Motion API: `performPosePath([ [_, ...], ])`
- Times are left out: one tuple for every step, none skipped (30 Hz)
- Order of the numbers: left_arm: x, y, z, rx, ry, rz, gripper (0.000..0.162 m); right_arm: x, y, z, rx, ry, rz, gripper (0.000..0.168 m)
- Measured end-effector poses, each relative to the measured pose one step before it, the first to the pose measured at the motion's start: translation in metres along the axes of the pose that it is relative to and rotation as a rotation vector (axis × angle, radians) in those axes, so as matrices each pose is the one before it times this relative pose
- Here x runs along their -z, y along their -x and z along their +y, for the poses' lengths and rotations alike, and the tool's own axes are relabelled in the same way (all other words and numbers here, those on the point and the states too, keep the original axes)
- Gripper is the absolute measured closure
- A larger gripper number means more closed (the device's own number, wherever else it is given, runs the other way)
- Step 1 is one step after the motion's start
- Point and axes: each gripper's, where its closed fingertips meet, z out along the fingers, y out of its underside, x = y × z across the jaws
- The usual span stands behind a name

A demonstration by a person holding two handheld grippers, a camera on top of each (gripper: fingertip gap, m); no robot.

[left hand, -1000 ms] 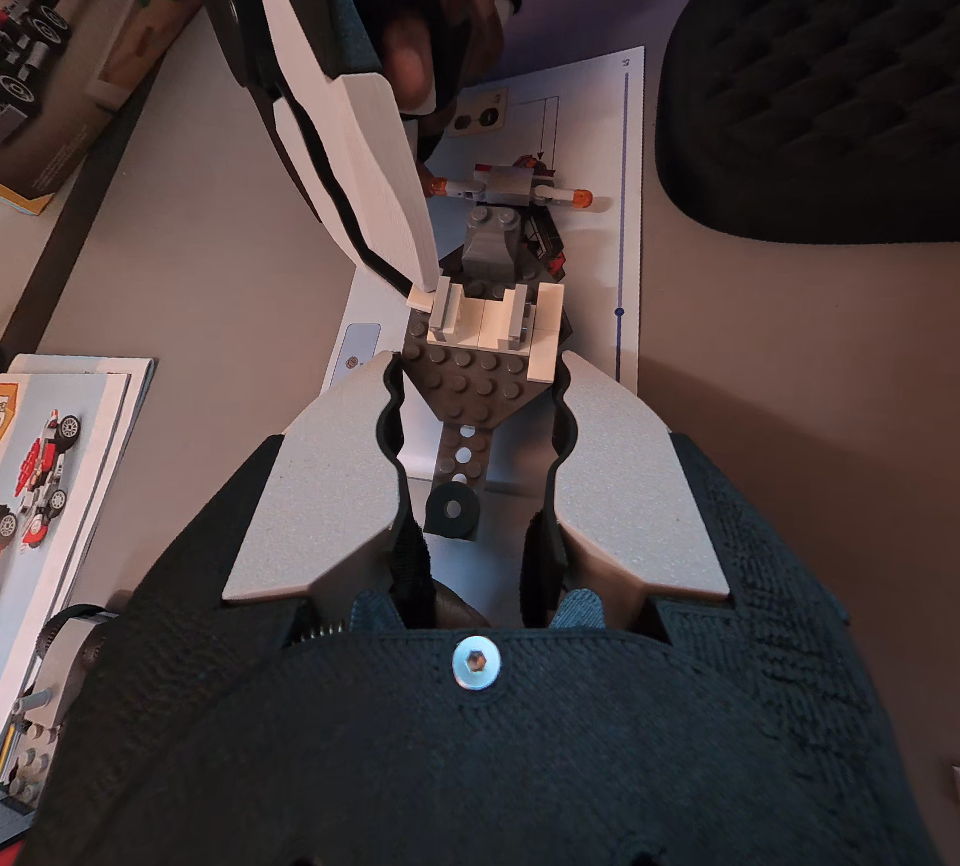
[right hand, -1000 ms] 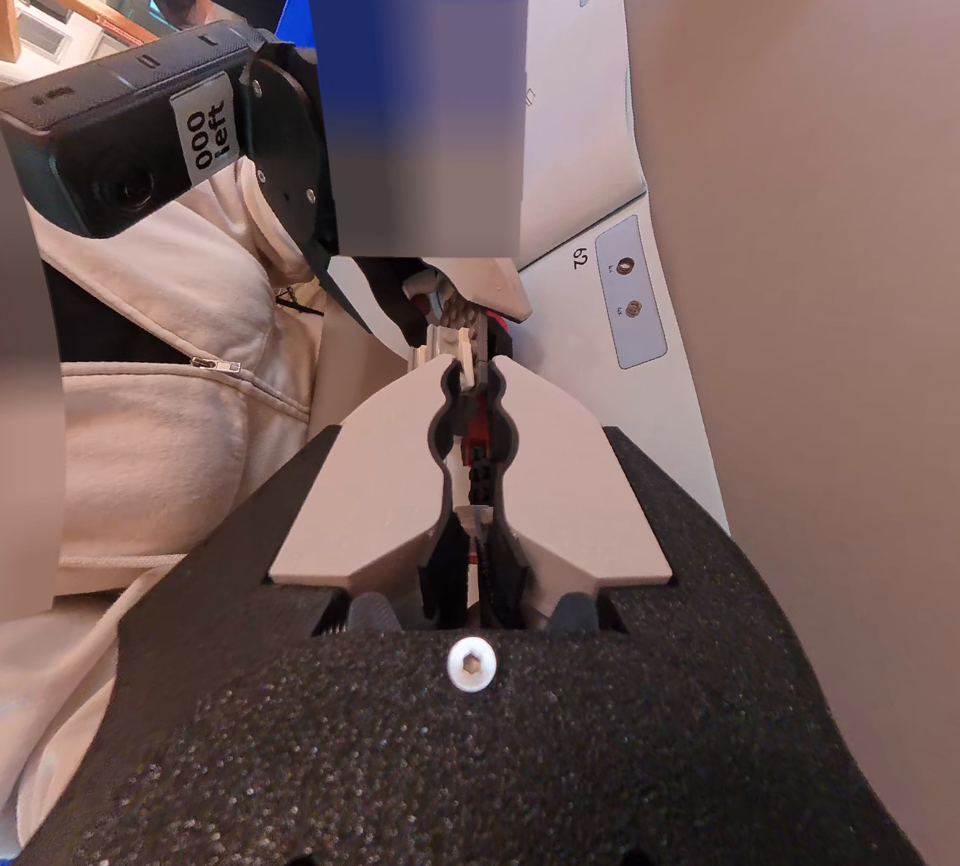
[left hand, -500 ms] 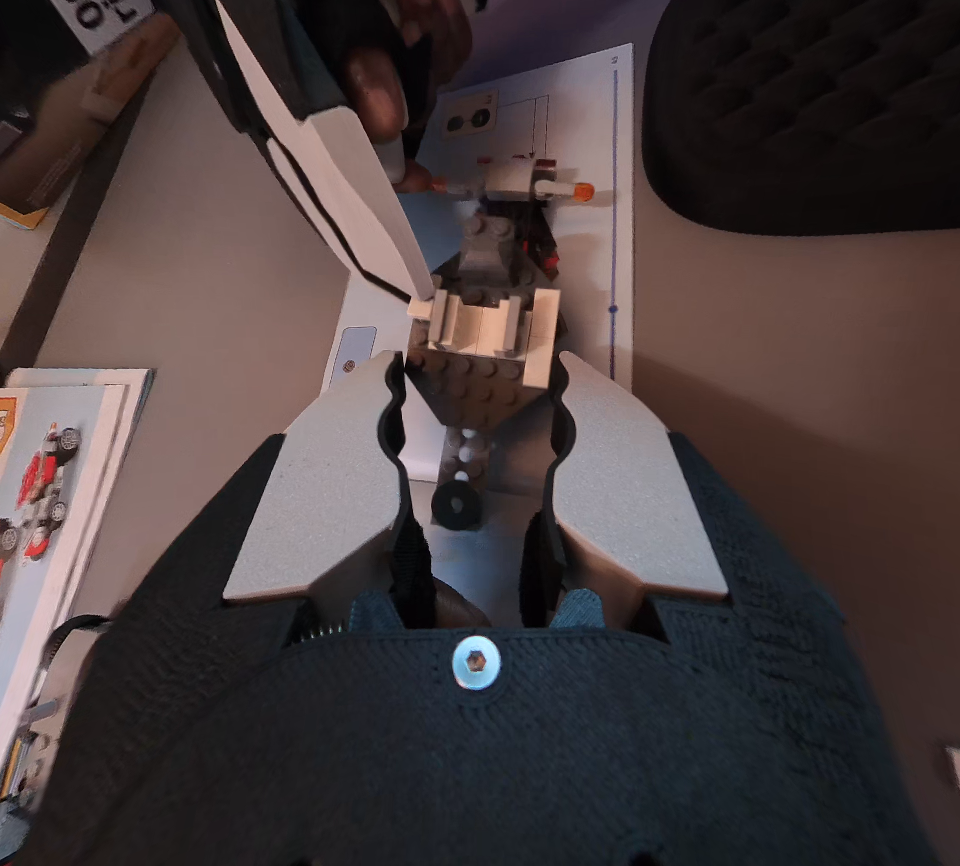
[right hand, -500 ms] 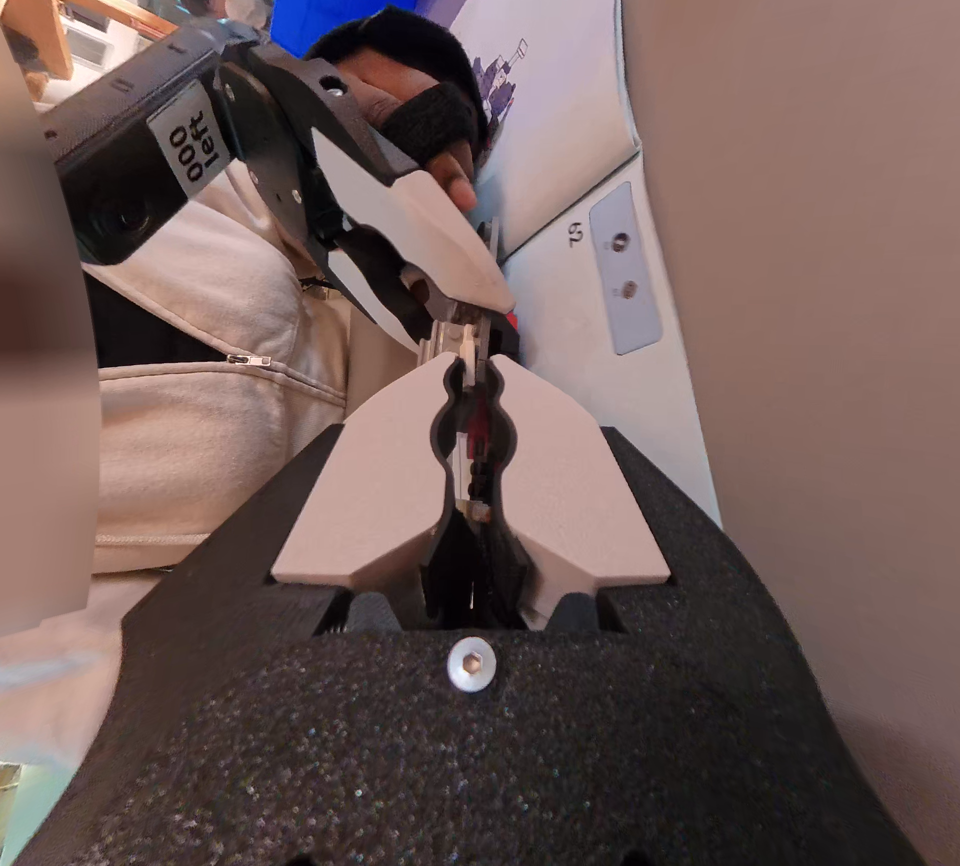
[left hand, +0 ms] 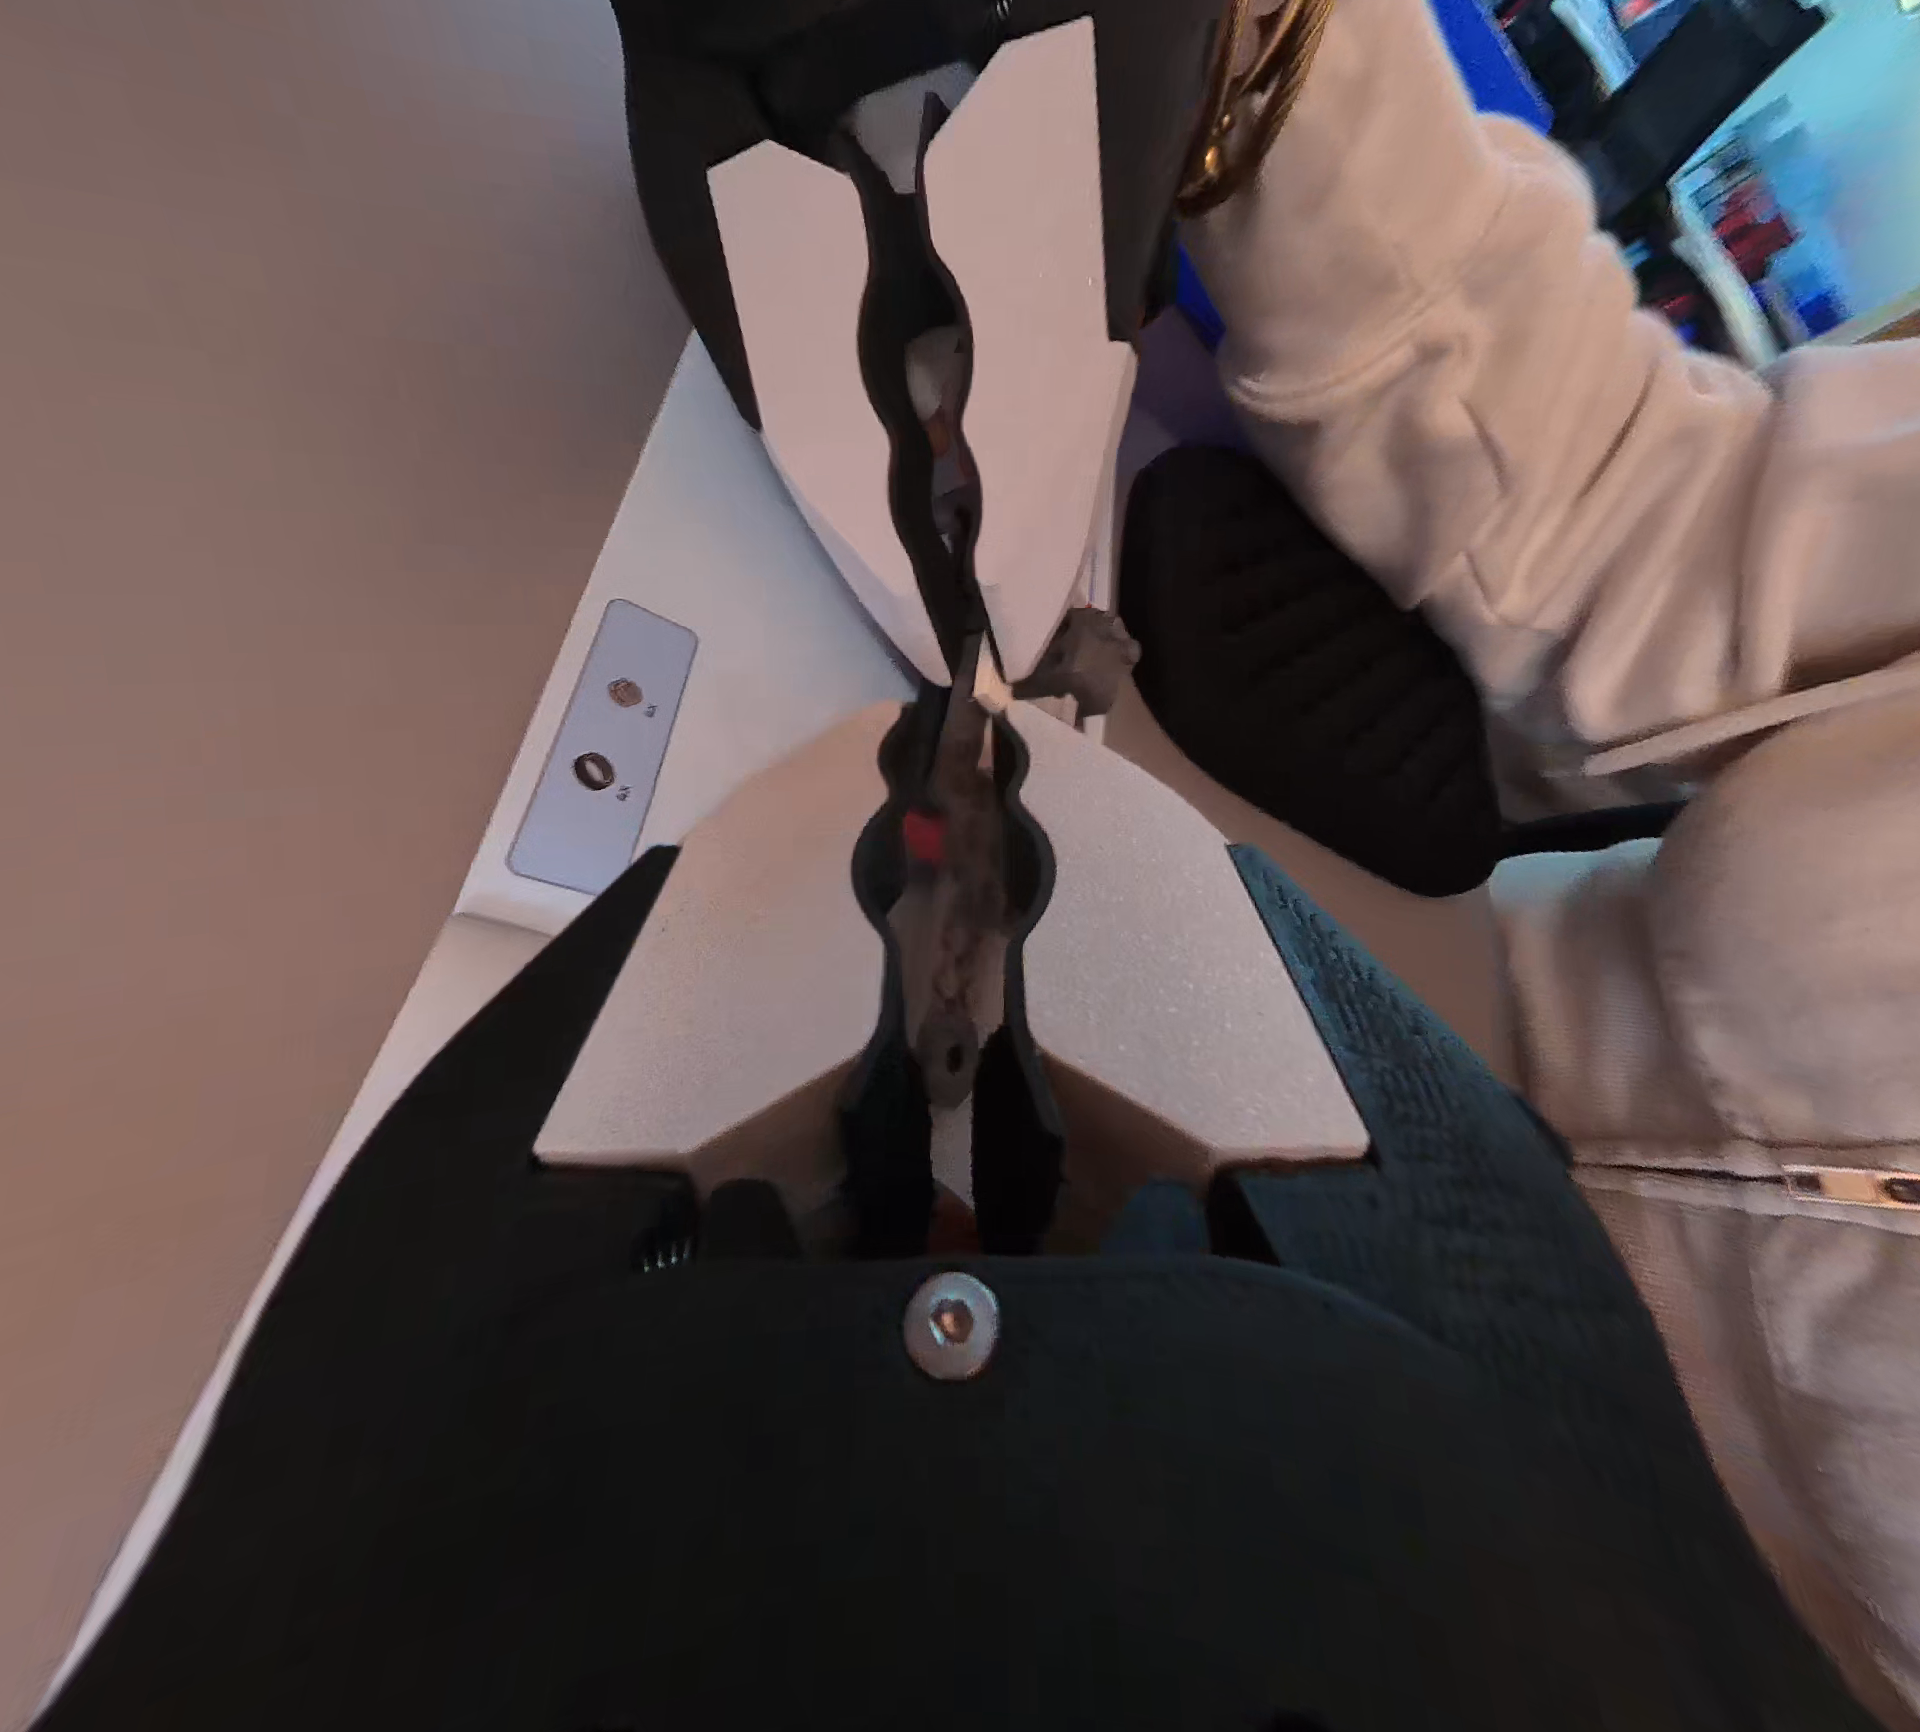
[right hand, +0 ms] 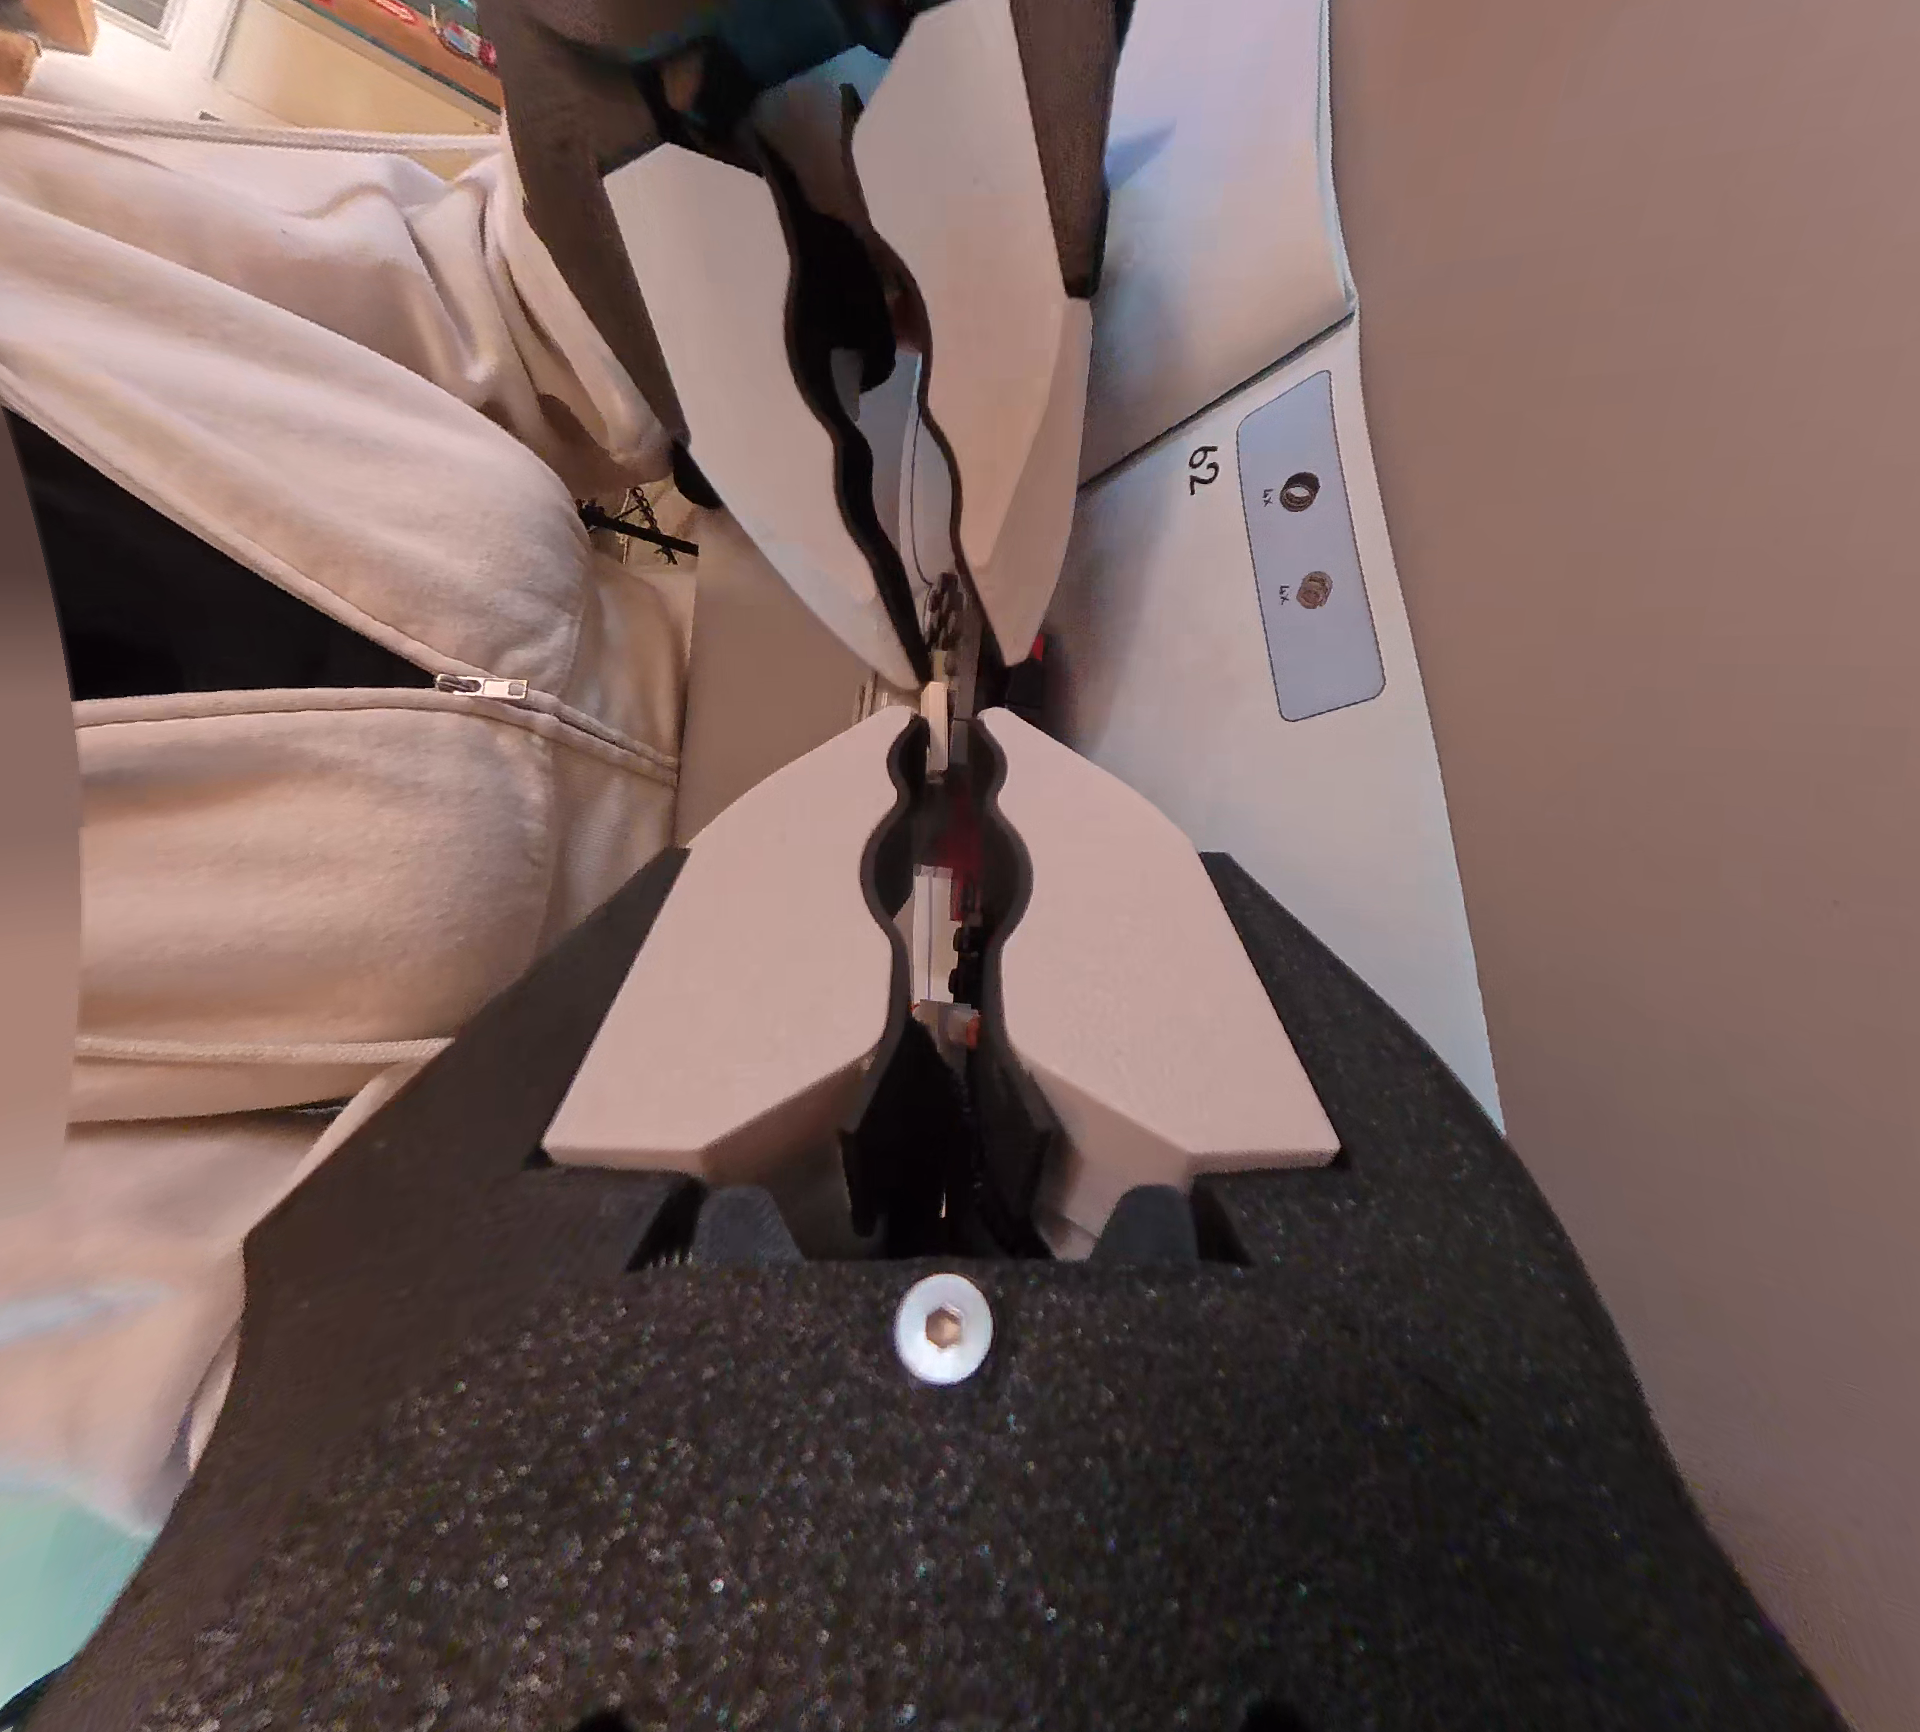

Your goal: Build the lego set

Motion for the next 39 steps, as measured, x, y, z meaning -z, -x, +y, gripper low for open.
performPosePath([
  [-0.00133, -0.00186, -0.00052, 0.0231, -0.0040, 0.0244, 0.149, -0.00004, 0.00005, 0.00011, -0.0001, 0.0042, 0.0001, 0.161],
  [-0.00064, -0.00189, -0.00004, 0.0169, 0.0004, 0.0240, 0.148, -0.00004, 0.00014, 0.00043, -0.0001, 0.0063, 0.0001, 0.161],
  [-0.00009, -0.00114, 0.00031, 0.0210, 0.0053, 0.0213, 0.148, 0.00005, -0.00028, 0.00002, -0.0014, 0.0035, 0.0019, 0.161],
  [0.00022, -0.00030, 0.00075, 0.0199, 0.0086, 0.0186, 0.147, -0.00024, 0.00005, -0.00001, -0.0009, 0.0041, -0.0002, 0.161],
  [0.00053, 0.00077, 0.00034, 0.0169, 0.0046, 0.0135, 0.148, -0.00014, 0.00004, -0.00003, 0.0019, 0.0026, 0.0002, 0.161],
  [0.00050, 0.00050, -0.00056, 0.0190, -0.0022, 0.0169, 0.150, 0.00003, 0.00021, -0.00005, 0.0027, 0.0015, 0.0010, 0.161],
  [0.00023, -0.00035, -0.00030, 0.0217, 0.0012, 0.0210, 0.150, 0.00010, -0.00020, -0.00013, -0.0011, 0.0002, 0.0021, 0.161],
  [-0.00052, -0.00064, -0.00029, 0.0198, 0.0012, 0.0211, 0.150, -0.00018, 0.00035, 0.00005, 0.0018, 0.0009, 0.0008, 0.161],
  [-0.00094, 0.00065, 0.00042, 0.0219, 0.0066, 0.0094, 0.151, -0.00002, -0.00025, -0.00004, 0.0013, -0.0002, 0.0041, 0.161],
  [-0.00136, 0.00015, 0.00105, 0.0131, 0.0118, 0.0066, 0.151, 0.00010, -0.00021, 0.00052, -0.0008, 0.0037, 0.0029, 0.161],
  [-0.00086, -0.00040, 0.00003, 0.0063, 0.0052, 0.0046, 0.151, 0.00015, 0.00035, 0.00055, 0.0009, 0.0016, -0.0009, 0.161],
  [-0.00028, -0.00029, -0.00013, 0.0079, 0.0037, 0.0042, 0.150, 0.00035, 0.00005, 0.00009, 0.0004, -0.0025, 0.0000, 0.161],
  [-0.00017, -0.00025, 0.00010, 0.0109, 0.0047, 0.0078, 0.150, 0.00010, 0.00024, 0.00011, 0.0005, -0.0009, -0.0009, 0.161],
  [-0.00042, -0.00064, 0.00028, 0.0104, 0.0056, 0.0134, 0.150, -0.00026, 0.00041, 0.00018, 0.0013, 0.0021, -0.0026, 0.161],
  [-0.00048, -0.00054, 0.00037, 0.0141, 0.0071, 0.0152, 0.151, -0.00043, 0.00030, 0.00014, 0.0033, 0.0042, -0.0001, 0.161],
  [-0.00056, -0.00034, 0.00056, 0.0155, 0.0105, 0.0146, 0.151, -0.00039, 0.00024, 0.00043, 0.0011, 0.0065, 0.0002, 0.161],
  [-0.00040, -0.00036, 0.00048, 0.0100, 0.0108, 0.0109, 0.152, -0.00026, 0.00009, 0.00023, -0.0006, 0.0049, -0.0006, 0.161],
  [0.00004, 0.00015, -0.00006, 0.0050, 0.0062, 0.0015, 0.152, 0.00016, -0.00020, -0.00011, 0.0004, 0.0000, 0.0021, 0.161],
  [-0.00008, -0.00008, -0.00018, 0.0013, 0.0032, -0.0004, 0.152, 0.00023, 0.00023, -0.00001, -0.0002, -0.0024, -0.0021, 0.161],
  [-0.00026, -0.00090, 0.00019, -0.0007, 0.0024, 0.0055, 0.153, 0.00011, 0.00080, 0.00013, 0.0009, -0.0029, -0.0058, 0.161],
  [-0.00025, -0.00064, 0.00030, 0.0033, 0.0015, 0.0061, 0.153, -0.00001, 0.00025, 0.00017, 0.0000, -0.0024, -0.0014, 0.161],
  [-0.00020, -0.00007, 0.00012, 0.0024, -0.0013, 0.0032, 0.153, 0.00009, 0.00005, -0.00002, -0.0019, -0.0015, -0.0003, 0.161],
  [-0.00007, -0.00010, -0.00012, 0.0025, -0.0035, 0.0041, 0.153, 0.00025, 0.00001, -0.00019, 0.0020, -0.0021, 0.0005, 0.161],
  [0.00008, 0.00001, -0.00028, 0.0012, -0.0050, 0.0028, 0.153, 0.00035, -0.00013, -0.00049, 0.0046, -0.0060, 0.0025, 0.161],
  [0.00025, -0.00020, -0.00052, -0.0037, -0.0071, 0.0013, 0.153, 0.00086, 0.00017, -0.00089, 0.0009, -0.0126, -0.0005, 0.161],
  [0.00029, -0.00028, -0.00040, -0.0032, -0.0057, 0.0008, 0.154, 0.00144, -0.00036, -0.00013, 0.0019, -0.0109, 0.0037, 0.161],
  [0.00041, -0.00005, -0.00017, -0.0021, -0.0036, -0.0006, 0.154, 0.00154, -0.00215, 0.00196, -0.0008, 0.0014, 0.0165, 0.157],
  [0.00033, -0.00007, 0.00036, -0.0019, 0.0001, 0.0001, 0.154, 0.00112, -0.00107, 0.00275, -0.0002, 0.0067, 0.0085, 0.154],
  [0.00021, -0.00025, 0.00024, -0.0009, 0.0003, 0.0021, 0.154, 0.00034, 0.00053, 0.00115, 0.0040, -0.0007, -0.0043, 0.153],
  [-0.00019, -0.00033, 0.00009, 0.0010, 0.0009, 0.0032, 0.154, -0.00057, 0.00081, -0.00089, 0.0079, -0.0076, -0.0070, 0.154],
  [-0.00011, -0.00032, 0.00013, 0.0003, 0.0030, 0.0034, 0.154, -0.00109, 0.00118, -0.00100, 0.0057, -0.0039, -0.0102, 0.157],
  [0.00006, 0.00024, 0.00000, 0.0007, 0.0022, -0.0013, 0.154, -0.00144, 0.00170, -0.00046, 0.0040, 0.0022, -0.0145, 0.161],
  [0.00022, 0.00014, 0.00016, 0.0012, 0.0035, 0.0004, 0.154, -0.00056, 0.00005, -0.00008, 0.0016, 0.0043, -0.0010, 0.161],
  [0.00004, 0.00020, 0.00005, -0.0015, 0.0001, -0.0018, 0.154, 0.00024, -0.00015, 0.00008, -0.0037, 0.0028, -0.0013, 0.161],
  [-0.00019, 0.00005, -0.00017, -0.0022, -0.0014, -0.0022, 0.154, 0.00012, 0.00032, 0.00014, -0.0041, 0.0027, -0.0048, 0.161],
  [0.00000, 0.00002, 0.00003, -0.0048, -0.0001, -0.0033, 0.154, 0.00003, 0.00034, 0.00010, -0.0005, 0.0009, -0.0042, 0.162],
  [-0.00022, -0.00037, 0.00026, -0.0058, 0.0008, -0.0011, 0.154, -0.00003, 0.00079, 0.00036, -0.0005, 0.0006, -0.0061, 0.162],
  [-0.00028, -0.00049, 0.00007, -0.0063, 0.0013, -0.0019, 0.154, -0.00003, 0.00073, 0.00047, -0.0023, 0.0017, -0.0056, 0.162],
  [-0.00038, -0.00060, 0.00028, -0.0077, 0.0028, -0.0029, 0.154, -0.00004, 0.00072, 0.00043, -0.0019, 0.0029, -0.0033, 0.162],
])
